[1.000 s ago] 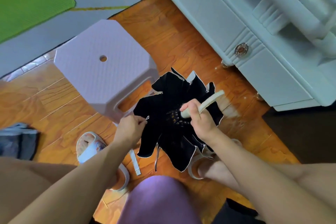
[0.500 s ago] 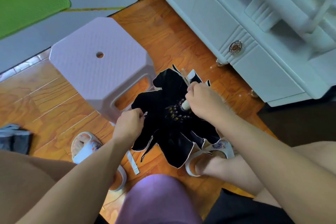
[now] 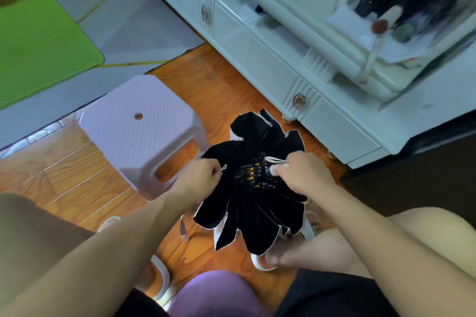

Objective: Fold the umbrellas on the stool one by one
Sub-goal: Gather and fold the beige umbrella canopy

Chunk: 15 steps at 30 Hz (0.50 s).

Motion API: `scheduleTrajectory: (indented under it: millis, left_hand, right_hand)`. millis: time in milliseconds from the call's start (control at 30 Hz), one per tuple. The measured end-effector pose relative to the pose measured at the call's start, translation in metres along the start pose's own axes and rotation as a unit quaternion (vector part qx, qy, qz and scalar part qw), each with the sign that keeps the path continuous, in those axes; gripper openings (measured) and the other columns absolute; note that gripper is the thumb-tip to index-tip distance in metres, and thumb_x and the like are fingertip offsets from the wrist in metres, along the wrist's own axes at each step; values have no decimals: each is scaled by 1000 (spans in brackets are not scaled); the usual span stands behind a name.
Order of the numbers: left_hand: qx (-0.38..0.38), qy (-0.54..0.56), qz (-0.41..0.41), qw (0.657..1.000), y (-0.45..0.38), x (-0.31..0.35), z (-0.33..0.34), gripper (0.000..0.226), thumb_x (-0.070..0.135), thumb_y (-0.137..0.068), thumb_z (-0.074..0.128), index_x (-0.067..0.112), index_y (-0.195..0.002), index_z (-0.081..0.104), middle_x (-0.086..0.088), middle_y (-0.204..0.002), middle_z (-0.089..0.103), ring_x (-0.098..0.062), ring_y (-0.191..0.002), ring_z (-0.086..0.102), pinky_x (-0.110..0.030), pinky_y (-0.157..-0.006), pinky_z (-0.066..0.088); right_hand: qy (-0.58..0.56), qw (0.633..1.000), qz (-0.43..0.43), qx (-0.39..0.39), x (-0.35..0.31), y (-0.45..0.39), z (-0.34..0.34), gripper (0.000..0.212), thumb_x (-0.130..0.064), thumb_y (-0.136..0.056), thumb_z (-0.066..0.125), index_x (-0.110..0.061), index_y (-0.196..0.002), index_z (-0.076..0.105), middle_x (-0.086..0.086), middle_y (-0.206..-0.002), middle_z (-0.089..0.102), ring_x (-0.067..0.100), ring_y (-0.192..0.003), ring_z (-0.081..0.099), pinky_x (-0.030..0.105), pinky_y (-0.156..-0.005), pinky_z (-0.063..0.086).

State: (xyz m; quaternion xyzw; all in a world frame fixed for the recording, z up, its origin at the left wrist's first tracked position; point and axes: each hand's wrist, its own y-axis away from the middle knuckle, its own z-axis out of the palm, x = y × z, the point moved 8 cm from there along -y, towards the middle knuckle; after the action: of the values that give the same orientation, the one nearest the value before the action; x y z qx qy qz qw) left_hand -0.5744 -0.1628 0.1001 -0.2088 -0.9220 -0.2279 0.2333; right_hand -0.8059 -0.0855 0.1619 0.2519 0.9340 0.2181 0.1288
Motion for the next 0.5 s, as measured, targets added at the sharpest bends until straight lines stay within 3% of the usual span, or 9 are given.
scheduleTrajectory:
  millis: [100,200,300,400,500]
  left_hand:
    - [65,49,25,996,7,45,-51,14,24,-97,59,20,-89,70,4,-77,68,-17,-74,62,-36,-72,53]
    - [152,71,50,984,26,79,-123,12,22,-96,61,22,-89,71,6,-76,68,-16,-73,61,-32,-69,48]
    - [240,77,104,962,57,105,-206,10,19,-93,64,24,-89,72,11,-81,68,-10,-75,59,-28,-70,43]
    - [297,141,143,934,98,114,-279,9,16,-91,68,24,-93,71,8,-90,70,-9,-82,63,-24,-79,49]
    - [377,228,145,886,150,100,-334,19,10,-94,65,29,-97,69,14,-95,70,-2,-86,65,-18,-82,49]
  right_hand:
    - [-48,998,3,48,10,30,-60,43,-59,-74,62,-16,-72,59,9,-80,64,32,-76,60,34,-57,40]
    - [-62,993,-20,99,1,70,-129,43,-54,-82,63,-16,-65,54,7,-75,60,31,-77,59,33,-53,32]
    - [-71,985,-62,144,-26,115,-192,40,-53,-85,64,-22,-61,56,8,-74,60,31,-79,58,36,-59,41]
    - [-204,955,-85,197,-50,145,-234,49,-62,-66,61,-15,-76,70,10,-70,69,30,-69,64,41,-68,53]
    - [-383,901,-102,177,-76,148,-237,30,-36,-91,65,-7,-95,72,15,-70,71,22,-55,62,37,-60,53]
